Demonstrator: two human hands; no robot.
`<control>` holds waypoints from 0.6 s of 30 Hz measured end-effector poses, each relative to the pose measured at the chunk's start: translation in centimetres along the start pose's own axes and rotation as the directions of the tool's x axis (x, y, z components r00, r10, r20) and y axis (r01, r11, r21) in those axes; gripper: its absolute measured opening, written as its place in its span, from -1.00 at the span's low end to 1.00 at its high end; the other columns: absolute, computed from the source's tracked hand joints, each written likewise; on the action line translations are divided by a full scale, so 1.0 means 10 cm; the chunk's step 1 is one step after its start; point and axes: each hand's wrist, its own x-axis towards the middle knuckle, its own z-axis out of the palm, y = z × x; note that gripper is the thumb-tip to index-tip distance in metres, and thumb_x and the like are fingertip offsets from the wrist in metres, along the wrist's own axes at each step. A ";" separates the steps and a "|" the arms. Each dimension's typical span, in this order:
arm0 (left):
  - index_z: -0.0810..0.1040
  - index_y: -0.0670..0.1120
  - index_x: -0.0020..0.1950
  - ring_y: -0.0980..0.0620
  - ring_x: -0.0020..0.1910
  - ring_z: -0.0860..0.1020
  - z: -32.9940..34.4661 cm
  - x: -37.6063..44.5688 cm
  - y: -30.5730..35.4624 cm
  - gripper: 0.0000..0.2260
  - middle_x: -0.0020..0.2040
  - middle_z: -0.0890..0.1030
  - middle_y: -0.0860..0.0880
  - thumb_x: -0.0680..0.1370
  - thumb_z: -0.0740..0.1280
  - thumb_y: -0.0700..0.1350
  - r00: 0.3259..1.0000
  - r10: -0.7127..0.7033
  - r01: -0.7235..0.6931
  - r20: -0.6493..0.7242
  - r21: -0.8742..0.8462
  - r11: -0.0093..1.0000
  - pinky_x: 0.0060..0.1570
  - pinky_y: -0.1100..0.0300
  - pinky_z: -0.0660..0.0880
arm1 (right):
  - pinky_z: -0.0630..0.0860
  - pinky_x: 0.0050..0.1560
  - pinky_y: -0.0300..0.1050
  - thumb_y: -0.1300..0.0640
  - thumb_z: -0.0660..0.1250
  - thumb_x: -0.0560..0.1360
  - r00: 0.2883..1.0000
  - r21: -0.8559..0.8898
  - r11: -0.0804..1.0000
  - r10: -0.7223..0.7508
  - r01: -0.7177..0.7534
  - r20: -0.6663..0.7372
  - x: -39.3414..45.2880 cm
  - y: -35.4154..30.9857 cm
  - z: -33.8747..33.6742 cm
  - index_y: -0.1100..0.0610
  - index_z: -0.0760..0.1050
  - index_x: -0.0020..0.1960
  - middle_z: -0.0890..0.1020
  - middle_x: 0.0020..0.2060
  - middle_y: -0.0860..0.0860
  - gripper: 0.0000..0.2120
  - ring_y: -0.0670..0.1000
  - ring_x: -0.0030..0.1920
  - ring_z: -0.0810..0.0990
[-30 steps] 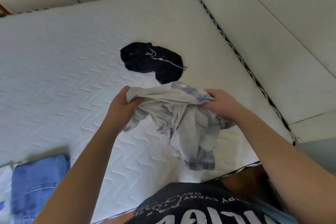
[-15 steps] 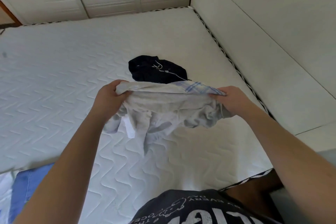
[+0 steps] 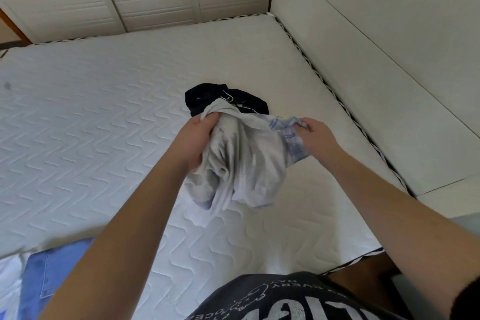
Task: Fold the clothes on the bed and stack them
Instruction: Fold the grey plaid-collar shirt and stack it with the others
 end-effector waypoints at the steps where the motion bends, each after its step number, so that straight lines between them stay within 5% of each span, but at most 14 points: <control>1: 0.67 0.09 -0.02 0.12 -0.02 0.68 0.06 0.01 0.04 -0.84 -0.04 0.72 0.07 0.57 0.31 0.09 1.000 -0.021 0.021 0.000 -0.044 0.999 0.02 0.17 0.54 | 0.30 -0.10 -0.13 0.13 0.21 0.63 1.000 -0.042 0.999 -0.001 0.001 0.000 -0.02 0.05 0.06 0.22 0.54 0.07 0.57 -0.11 0.14 -0.80 0.07 -0.11 0.47; 5: 0.61 -0.08 0.18 -0.02 0.09 0.66 0.21 0.03 0.19 -0.76 0.08 0.70 -0.06 0.63 0.27 0.00 0.987 -0.128 0.150 0.094 -0.276 0.949 0.07 0.12 0.57 | 0.44 0.16 -0.07 0.15 0.32 0.58 0.999 -0.012 0.998 0.054 -0.053 0.005 -0.19 0.24 0.33 0.11 0.40 0.39 0.56 0.18 0.03 -0.61 0.04 0.17 0.53; 8: 0.55 -0.17 0.28 -0.08 0.12 0.65 0.29 -0.03 0.33 -0.70 0.15 0.67 -0.15 0.64 0.25 -0.03 0.971 -0.150 0.213 0.186 -0.396 0.893 0.03 0.09 0.61 | 0.44 0.20 -0.08 0.21 0.36 0.53 0.982 -0.059 0.996 0.080 -0.071 0.173 -0.36 0.37 0.56 0.07 0.29 0.48 0.52 0.25 0.02 -0.44 0.04 0.25 0.50; 11: 0.56 -0.19 0.26 -0.13 0.13 0.65 0.34 -0.05 0.46 -0.70 0.17 0.65 -0.19 0.65 0.22 -0.04 0.956 -0.127 0.246 0.266 -0.481 0.842 -0.01 0.06 0.63 | 0.45 0.22 -0.08 0.16 0.48 0.38 0.837 -0.055 0.997 0.077 -0.056 0.541 -0.58 0.47 0.78 -0.04 0.23 0.50 0.50 0.29 -0.07 -0.23 -0.02 0.29 0.48; 13: 0.57 -0.20 0.23 -0.15 0.15 0.63 0.38 -0.04 0.53 -0.70 0.18 0.64 -0.22 0.64 0.21 -0.04 0.950 -0.104 0.247 0.294 -0.506 0.826 0.04 0.02 0.62 | 0.46 0.19 -0.10 -0.04 0.54 0.26 0.756 -0.074 0.995 0.103 -0.073 0.647 -0.70 0.48 0.92 -0.12 0.28 0.46 0.53 0.22 -0.15 -0.17 -0.05 0.22 0.52; 18: 0.59 -0.17 0.19 -0.11 0.11 0.65 0.39 0.05 0.60 -0.75 0.11 0.68 -0.15 0.63 0.26 -0.06 0.978 -0.038 0.122 0.204 -0.419 0.899 0.02 0.06 0.63 | 0.48 0.19 -0.02 -0.14 0.36 0.48 0.826 0.050 0.969 0.179 -0.242 0.535 -0.68 0.47 1.06 -0.09 0.56 0.18 0.63 0.10 -0.10 -0.69 0.01 0.13 0.58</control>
